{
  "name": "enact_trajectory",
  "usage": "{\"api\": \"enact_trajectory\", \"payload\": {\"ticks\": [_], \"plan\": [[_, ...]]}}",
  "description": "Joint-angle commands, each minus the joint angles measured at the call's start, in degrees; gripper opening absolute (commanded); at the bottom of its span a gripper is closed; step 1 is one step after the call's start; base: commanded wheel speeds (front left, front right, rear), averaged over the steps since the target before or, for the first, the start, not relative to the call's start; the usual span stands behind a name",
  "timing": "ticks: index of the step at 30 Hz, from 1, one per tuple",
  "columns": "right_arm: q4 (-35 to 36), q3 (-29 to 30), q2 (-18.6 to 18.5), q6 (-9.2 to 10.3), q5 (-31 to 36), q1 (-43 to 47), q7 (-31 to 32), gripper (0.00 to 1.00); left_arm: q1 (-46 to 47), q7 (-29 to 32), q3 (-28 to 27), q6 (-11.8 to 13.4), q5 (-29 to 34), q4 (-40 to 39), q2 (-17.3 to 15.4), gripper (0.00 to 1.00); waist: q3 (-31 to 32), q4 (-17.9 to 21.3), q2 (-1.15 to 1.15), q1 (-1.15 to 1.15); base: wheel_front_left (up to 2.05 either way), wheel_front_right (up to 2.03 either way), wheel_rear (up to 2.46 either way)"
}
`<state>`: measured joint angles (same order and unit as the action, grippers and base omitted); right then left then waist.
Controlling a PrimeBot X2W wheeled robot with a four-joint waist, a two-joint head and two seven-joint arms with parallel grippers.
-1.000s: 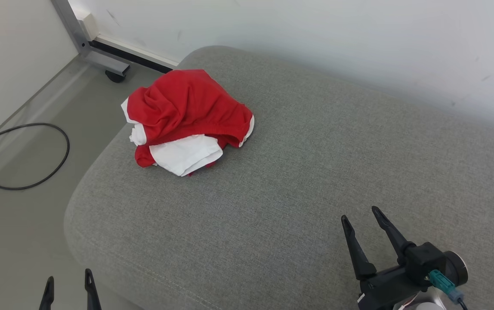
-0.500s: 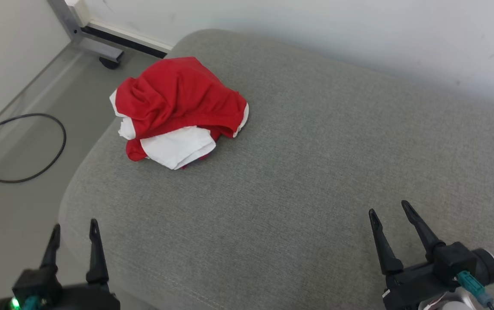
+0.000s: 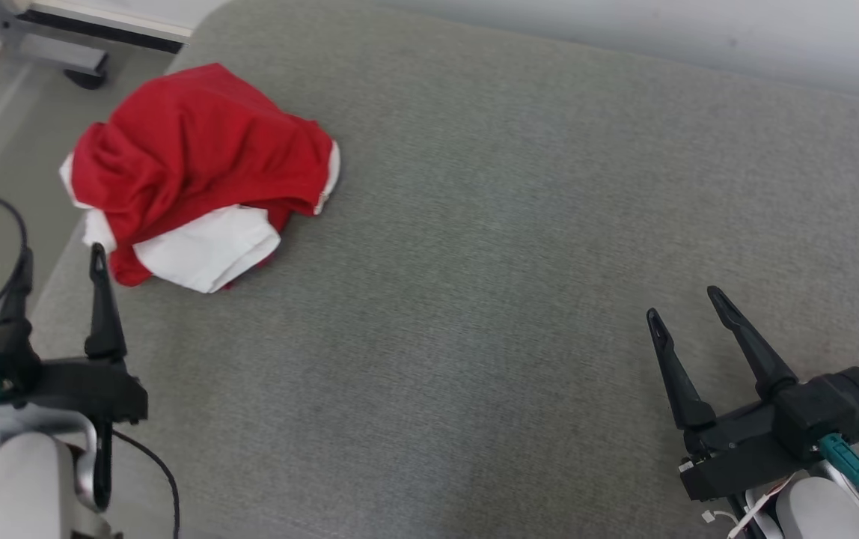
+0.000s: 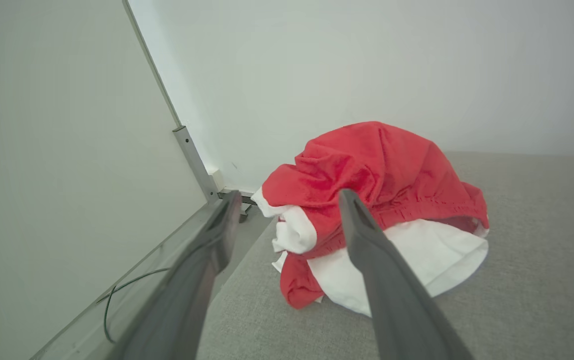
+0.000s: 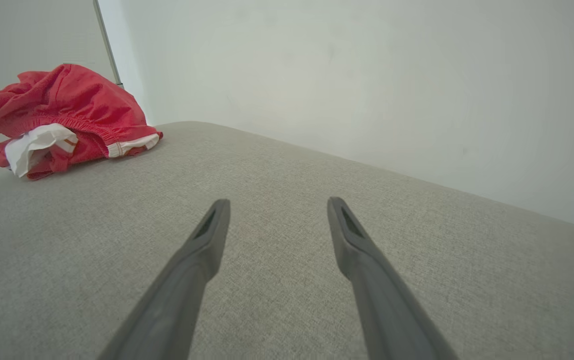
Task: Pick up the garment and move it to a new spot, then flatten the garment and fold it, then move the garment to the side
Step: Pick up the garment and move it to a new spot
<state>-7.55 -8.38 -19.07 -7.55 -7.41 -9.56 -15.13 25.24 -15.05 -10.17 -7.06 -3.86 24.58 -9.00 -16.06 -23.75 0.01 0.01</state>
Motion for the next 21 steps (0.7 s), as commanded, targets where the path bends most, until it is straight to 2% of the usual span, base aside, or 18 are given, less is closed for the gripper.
{"api": "enact_trajectory", "payload": {"ticks": [1,6,13,17,21], "plan": [[0.63,-0.58,-0.40,0.12,-0.23,-0.99,-0.03,1.00,2.24,-0.20,-0.45,-0.03,-0.22,2.04,-1.12,1.00,-3.35,3.84,-0.01,-0.01,0.00,0.00,0.00],[2.21,-0.78,-1.01,0.12,-0.15,-2.16,-0.03,1.00,8.58,-0.21,0.74,-0.38,-0.65,8.65,-4.98,1.00,-5.49,6.37,-0.01,-0.01,0.00,0.00,0.00],[2.55,-0.28,-1.50,0.12,-0.57,-2.66,-0.03,1.00,17.05,0.94,3.41,-0.33,-2.12,18.66,-8.70,1.00,-7.79,8.69,-0.01,-0.01,0.00,0.00,0.00],[2.47,-0.24,-1.53,0.12,-0.72,-3.00,-0.03,1.00,21.45,4.81,3.42,-0.34,-4.18,23.77,-10.49,1.00,-8.96,10.02,-0.01,-0.01,0.00,0.00,0.00],[2.24,-0.14,-1.42,0.12,-0.91,-3.43,-0.03,1.00,24.13,11.85,2.71,-0.09,-6.08,28.84,-10.84,1.00,-9.99,11.29,-0.01,-0.01,0.00,0.00,0.00]]}}
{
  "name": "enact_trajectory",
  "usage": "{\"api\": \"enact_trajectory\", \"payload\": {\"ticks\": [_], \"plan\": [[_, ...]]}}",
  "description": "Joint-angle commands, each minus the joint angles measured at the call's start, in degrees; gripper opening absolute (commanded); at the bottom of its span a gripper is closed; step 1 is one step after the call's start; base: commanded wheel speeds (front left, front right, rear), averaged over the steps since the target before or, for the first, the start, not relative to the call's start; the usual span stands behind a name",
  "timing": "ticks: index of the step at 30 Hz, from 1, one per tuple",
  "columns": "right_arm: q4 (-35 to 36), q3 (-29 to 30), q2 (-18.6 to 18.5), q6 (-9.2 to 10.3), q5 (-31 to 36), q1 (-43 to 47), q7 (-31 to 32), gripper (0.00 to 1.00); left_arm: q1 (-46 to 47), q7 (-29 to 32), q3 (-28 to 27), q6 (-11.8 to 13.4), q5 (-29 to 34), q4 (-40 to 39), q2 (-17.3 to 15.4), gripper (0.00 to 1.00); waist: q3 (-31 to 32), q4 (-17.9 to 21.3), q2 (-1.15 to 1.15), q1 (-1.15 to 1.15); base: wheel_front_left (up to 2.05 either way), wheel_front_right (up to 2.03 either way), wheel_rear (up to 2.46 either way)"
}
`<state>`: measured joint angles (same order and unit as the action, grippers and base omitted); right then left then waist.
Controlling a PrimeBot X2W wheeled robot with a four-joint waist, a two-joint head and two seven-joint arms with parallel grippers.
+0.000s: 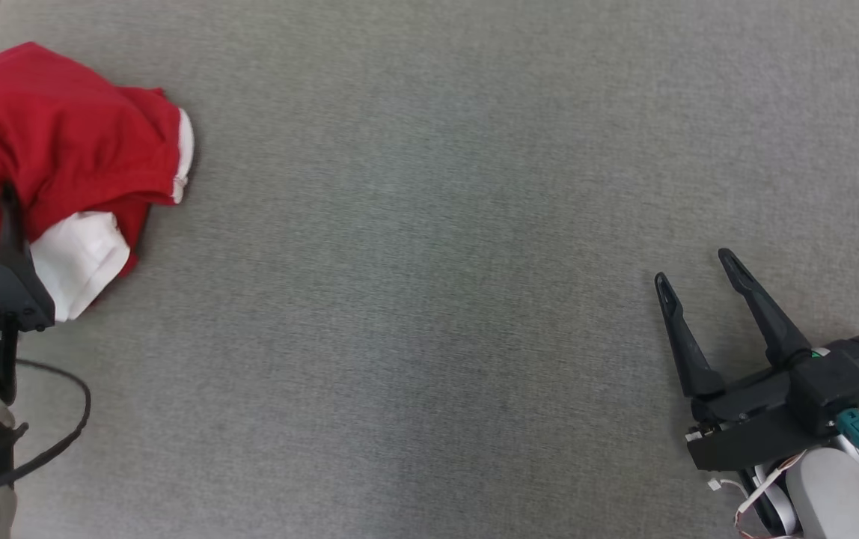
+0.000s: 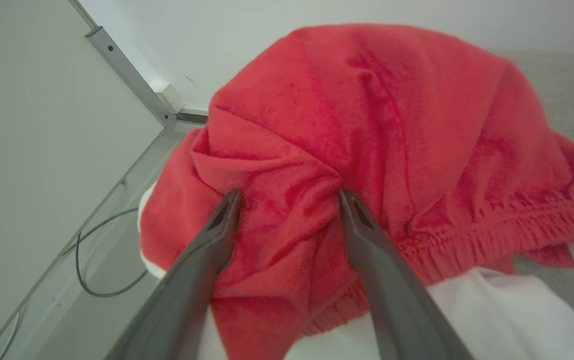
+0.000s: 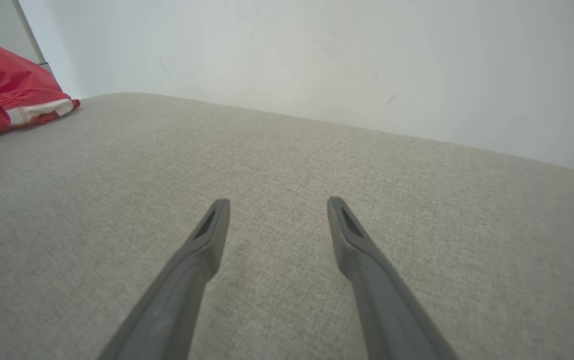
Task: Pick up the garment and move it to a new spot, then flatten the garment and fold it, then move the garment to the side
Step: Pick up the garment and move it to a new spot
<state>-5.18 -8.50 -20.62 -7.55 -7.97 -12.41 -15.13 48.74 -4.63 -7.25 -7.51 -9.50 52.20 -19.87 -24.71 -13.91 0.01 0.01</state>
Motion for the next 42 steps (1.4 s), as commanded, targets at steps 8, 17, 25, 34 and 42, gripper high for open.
{"api": "enact_trajectory", "payload": {"ticks": [8,17,25,34,42], "plan": [[-0.90,-0.07,0.55,0.12,-0.81,-1.33,-0.02,1.00,2.85,6.74,-0.69,0.79,-2.56,5.05,0.51,0.00,-2.43,2.81,-0.01,-0.01,0.00,0.00,0.00],[-2.88,-0.42,3.85,0.12,-1.21,-1.37,-0.03,1.00,7.56,-3.53,4.49,3.15,3.26,-1.18,-3.36,0.00,2.38,2.82,-0.01,-0.01,0.00,0.00,0.00],[-4.16,-0.57,6.83,0.12,-1.45,-0.93,-0.03,1.00,11.45,-6.63,9.35,1.02,3.60,-5.34,-1.10,0.00,6.74,4.67,-0.01,-0.01,0.00,0.00,0.00],[-5.45,-0.13,9.29,0.12,-1.80,-0.11,-0.03,1.00,9.36,-8.39,13.72,0.26,0.69,-5.69,6.27,0.00,10.01,9.96,-0.01,-0.01,0.00,0.00,0.00],[-6.35,0.95,10.55,0.11,-1.69,0.79,-0.02,1.00,5.77,-10.24,18.99,0.10,-2.60,-5.20,14.98,0.00,11.51,15.90,-0.01,-0.01,0.00,0.00,0.00]]}}
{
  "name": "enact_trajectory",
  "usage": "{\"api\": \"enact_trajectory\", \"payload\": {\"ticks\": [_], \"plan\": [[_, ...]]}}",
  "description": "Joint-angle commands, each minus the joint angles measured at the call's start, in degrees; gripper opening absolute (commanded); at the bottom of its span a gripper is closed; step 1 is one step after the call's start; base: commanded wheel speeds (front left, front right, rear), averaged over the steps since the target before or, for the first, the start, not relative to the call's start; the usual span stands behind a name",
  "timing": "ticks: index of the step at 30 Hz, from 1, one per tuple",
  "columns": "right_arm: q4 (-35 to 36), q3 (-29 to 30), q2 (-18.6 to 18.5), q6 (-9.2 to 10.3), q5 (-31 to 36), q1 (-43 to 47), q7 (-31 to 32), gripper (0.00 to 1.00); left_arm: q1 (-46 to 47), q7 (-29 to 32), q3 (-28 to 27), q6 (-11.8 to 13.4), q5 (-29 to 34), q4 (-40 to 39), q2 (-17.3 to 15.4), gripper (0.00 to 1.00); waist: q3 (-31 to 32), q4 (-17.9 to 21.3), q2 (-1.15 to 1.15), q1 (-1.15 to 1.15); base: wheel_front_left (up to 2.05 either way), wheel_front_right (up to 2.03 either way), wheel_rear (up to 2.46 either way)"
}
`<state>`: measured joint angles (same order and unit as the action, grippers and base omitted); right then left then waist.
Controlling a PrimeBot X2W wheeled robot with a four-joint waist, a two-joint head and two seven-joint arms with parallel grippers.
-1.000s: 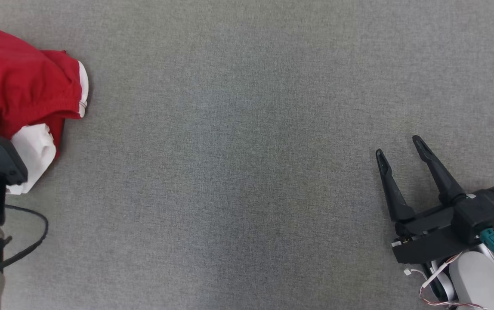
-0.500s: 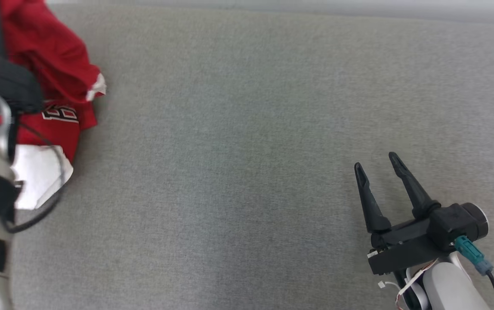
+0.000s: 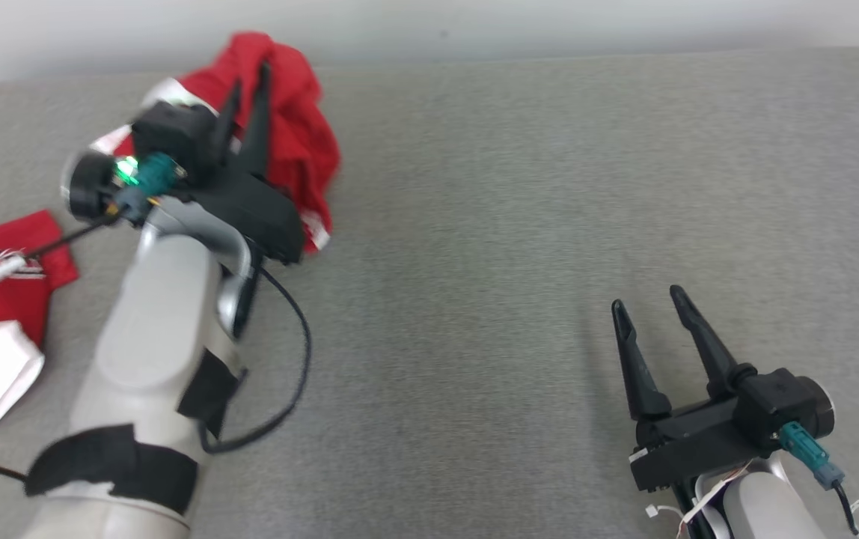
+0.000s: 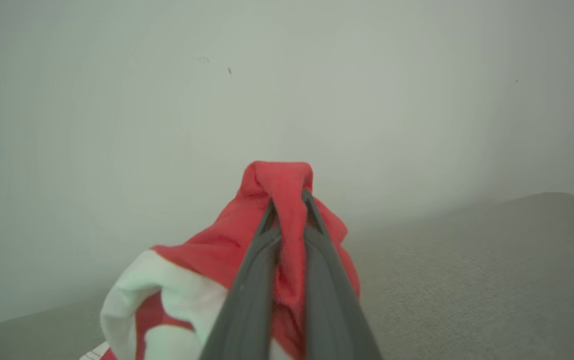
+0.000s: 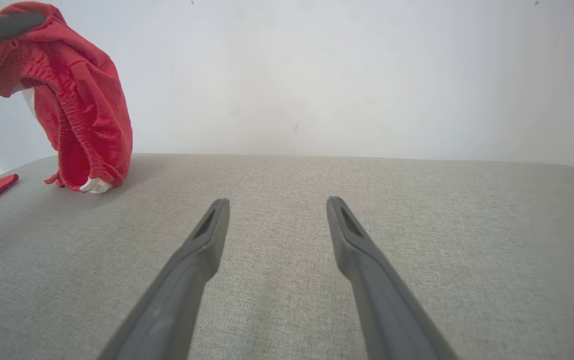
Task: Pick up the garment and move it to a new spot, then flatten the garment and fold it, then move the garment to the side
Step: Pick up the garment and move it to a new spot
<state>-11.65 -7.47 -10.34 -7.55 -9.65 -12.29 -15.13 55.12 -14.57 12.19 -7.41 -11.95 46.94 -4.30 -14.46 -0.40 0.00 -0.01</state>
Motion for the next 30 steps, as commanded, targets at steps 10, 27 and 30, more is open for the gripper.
{"api": "enact_trajectory", "payload": {"ticks": [10,27,30], "plan": [[-1.06,0.26,1.41,0.12,0.23,2.38,-0.03,1.00,-10.17,-0.64,13.72,0.21,-13.42,-9.92,1.30,0.00,4.64,9.67,0.00,0.01,0.00,0.00,0.00],[-1.84,0.58,2.71,0.12,0.21,5.14,-0.03,1.00,-27.38,-0.66,20.62,5.79,-17.27,-11.70,1.09,1.00,8.51,9.61,0.00,0.01,0.00,0.00,0.00],[-1.75,0.85,2.71,0.12,0.25,5.29,-0.03,1.00,-30.36,-0.66,16.30,6.44,-16.08,-11.71,0.14,1.00,8.80,8.98,0.00,0.01,0.00,0.00,0.00]]}}
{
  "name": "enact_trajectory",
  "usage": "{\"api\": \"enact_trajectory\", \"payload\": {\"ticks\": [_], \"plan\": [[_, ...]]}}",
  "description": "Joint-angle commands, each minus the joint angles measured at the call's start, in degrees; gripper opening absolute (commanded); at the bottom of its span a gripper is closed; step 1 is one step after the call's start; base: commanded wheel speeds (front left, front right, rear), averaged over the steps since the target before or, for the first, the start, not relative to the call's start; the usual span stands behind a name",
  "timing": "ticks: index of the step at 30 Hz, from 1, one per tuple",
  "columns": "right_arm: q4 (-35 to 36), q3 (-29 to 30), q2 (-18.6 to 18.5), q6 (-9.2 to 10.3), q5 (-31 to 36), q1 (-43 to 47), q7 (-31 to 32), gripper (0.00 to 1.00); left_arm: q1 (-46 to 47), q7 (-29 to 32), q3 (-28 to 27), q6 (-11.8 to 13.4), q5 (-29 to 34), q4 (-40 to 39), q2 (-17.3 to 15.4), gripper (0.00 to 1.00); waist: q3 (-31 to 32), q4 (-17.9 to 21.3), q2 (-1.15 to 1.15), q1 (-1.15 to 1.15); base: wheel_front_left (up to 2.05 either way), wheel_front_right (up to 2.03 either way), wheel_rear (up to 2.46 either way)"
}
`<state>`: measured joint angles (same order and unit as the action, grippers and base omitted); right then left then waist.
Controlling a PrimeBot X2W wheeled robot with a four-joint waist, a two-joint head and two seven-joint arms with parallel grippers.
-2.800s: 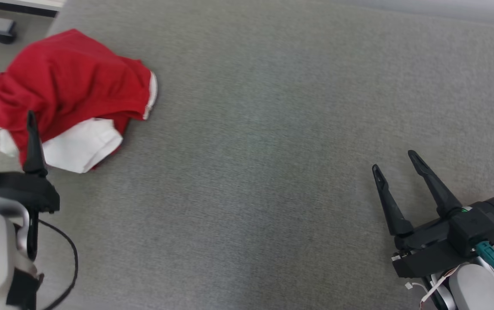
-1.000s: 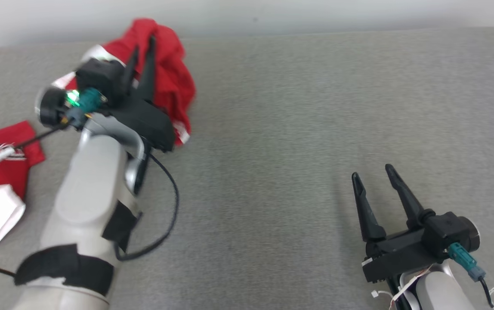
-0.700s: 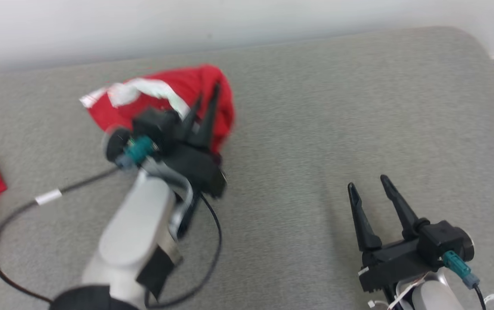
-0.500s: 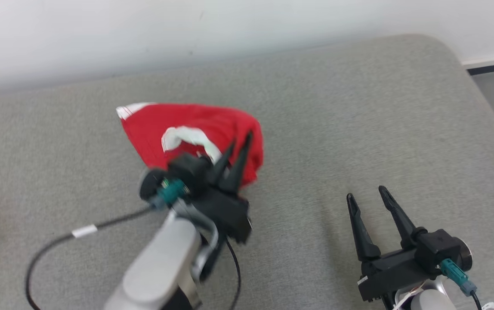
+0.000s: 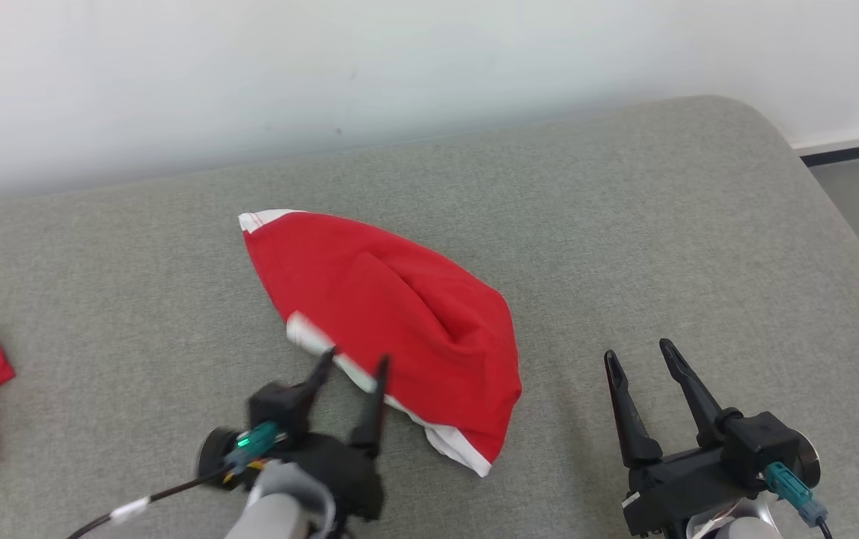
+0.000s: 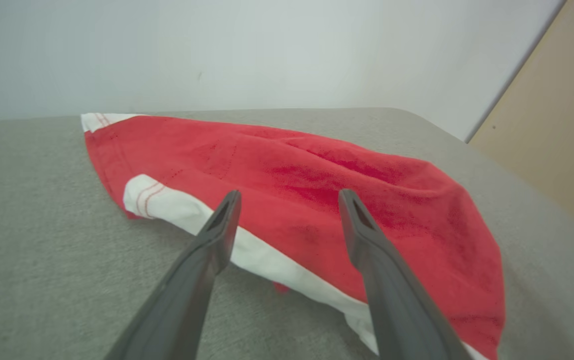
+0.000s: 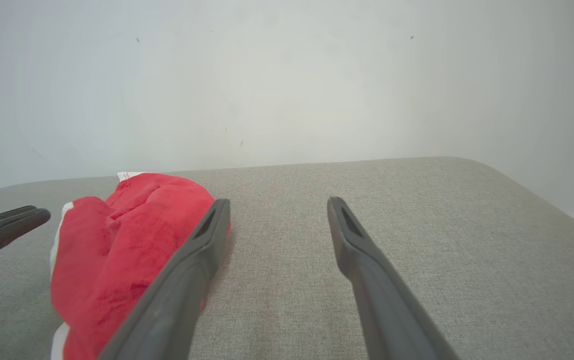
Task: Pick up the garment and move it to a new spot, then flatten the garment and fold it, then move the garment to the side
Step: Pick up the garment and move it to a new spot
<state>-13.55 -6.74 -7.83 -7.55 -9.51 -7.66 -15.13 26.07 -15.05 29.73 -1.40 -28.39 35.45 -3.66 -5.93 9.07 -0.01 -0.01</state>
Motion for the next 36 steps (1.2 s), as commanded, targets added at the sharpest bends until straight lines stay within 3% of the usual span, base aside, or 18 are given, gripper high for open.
{"api": "enact_trajectory", "payload": {"ticks": [1,11,16,24,36], "plan": [[0.19,0.14,0.27,0.12,0.17,0.73,-0.03,1.00,-2.35,-0.19,-2.70,0.52,1.14,-0.47,-0.86,1.00,0.39,-0.67,0.01,0.01,0.00,0.00,0.00],[0.40,0.61,0.52,0.12,0.44,1.65,-0.03,1.00,-12.02,-0.19,-17.01,2.40,11.72,-10.54,-3.52,1.00,1.47,-2.66,0.01,0.01,0.00,0.00,0.00],[0.17,0.87,0.37,0.12,0.21,2.07,-0.03,1.00,-16.83,-0.19,-22.10,2.83,15.19,-14.83,-3.17,1.00,2.25,-3.36,0.01,0.01,0.00,0.00,0.00],[-0.45,1.24,0.24,0.12,0.55,3.18,-0.03,1.00,-23.64,-0.19,-30.02,0.82,19.61,-19.04,-2.50,1.00,3.93,-4.65,0.01,0.01,0.00,0.00,0.00],[-2.59,0.24,1.07,0.12,0.63,5.49,-0.03,1.00,-29.97,-0.20,-34.42,-2.49,22.15,-20.14,0.15,1.00,6.09,-6.26,0.01,0.01,0.00,0.00,0.00]]}}
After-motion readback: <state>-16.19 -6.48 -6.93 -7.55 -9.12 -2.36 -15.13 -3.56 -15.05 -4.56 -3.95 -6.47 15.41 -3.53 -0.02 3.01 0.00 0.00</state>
